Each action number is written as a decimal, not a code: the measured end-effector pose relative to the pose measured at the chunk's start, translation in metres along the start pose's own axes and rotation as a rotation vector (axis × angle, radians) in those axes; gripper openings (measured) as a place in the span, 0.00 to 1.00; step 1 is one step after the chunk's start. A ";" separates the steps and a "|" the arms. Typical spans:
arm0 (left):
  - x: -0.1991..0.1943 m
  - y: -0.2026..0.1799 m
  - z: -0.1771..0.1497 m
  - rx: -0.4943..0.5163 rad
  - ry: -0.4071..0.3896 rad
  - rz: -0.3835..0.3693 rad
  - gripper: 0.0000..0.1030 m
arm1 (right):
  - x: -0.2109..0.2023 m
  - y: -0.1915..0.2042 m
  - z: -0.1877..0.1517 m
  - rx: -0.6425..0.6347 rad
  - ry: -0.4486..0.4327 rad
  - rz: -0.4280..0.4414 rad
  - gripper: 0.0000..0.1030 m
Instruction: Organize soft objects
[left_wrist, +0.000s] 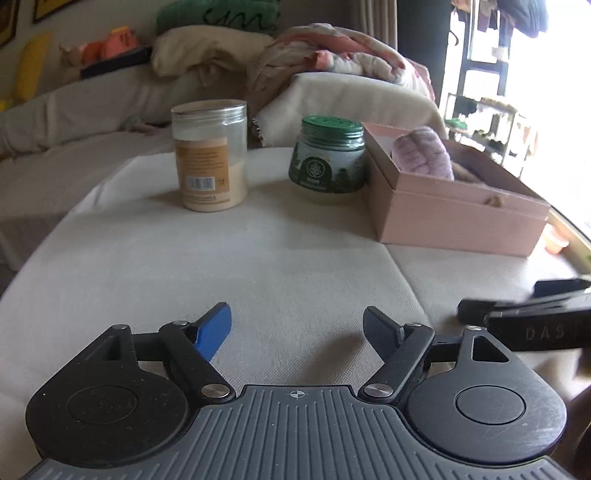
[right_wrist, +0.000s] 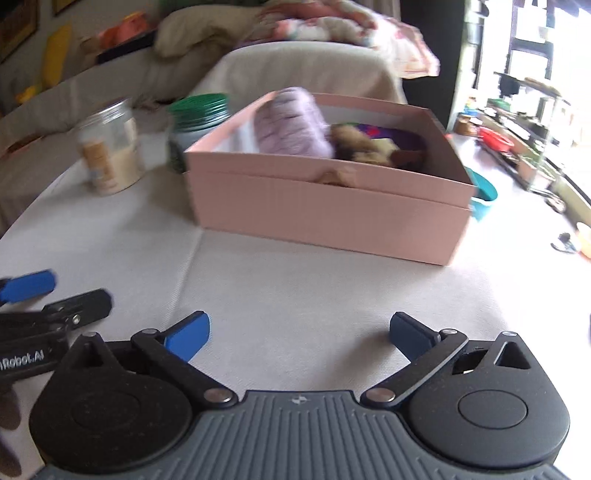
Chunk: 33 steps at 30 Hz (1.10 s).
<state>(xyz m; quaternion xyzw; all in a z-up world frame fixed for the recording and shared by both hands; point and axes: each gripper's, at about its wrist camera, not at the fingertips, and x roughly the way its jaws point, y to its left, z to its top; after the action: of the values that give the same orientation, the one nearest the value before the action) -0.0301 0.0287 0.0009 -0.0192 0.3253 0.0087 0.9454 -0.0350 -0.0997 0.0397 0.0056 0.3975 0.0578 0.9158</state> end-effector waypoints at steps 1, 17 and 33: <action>0.001 -0.004 0.000 0.019 0.004 0.018 0.82 | 0.000 0.001 -0.004 0.002 -0.009 -0.005 1.00; 0.008 -0.003 0.005 0.009 0.007 0.031 0.83 | -0.002 -0.001 -0.018 -0.001 -0.085 0.000 1.00; 0.008 -0.003 0.005 0.010 0.007 0.031 0.83 | -0.001 -0.001 -0.018 -0.001 -0.085 0.000 1.00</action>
<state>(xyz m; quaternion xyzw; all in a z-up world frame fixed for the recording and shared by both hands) -0.0208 0.0256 0.0000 -0.0096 0.3288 0.0218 0.9441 -0.0489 -0.1020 0.0284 0.0079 0.3582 0.0578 0.9318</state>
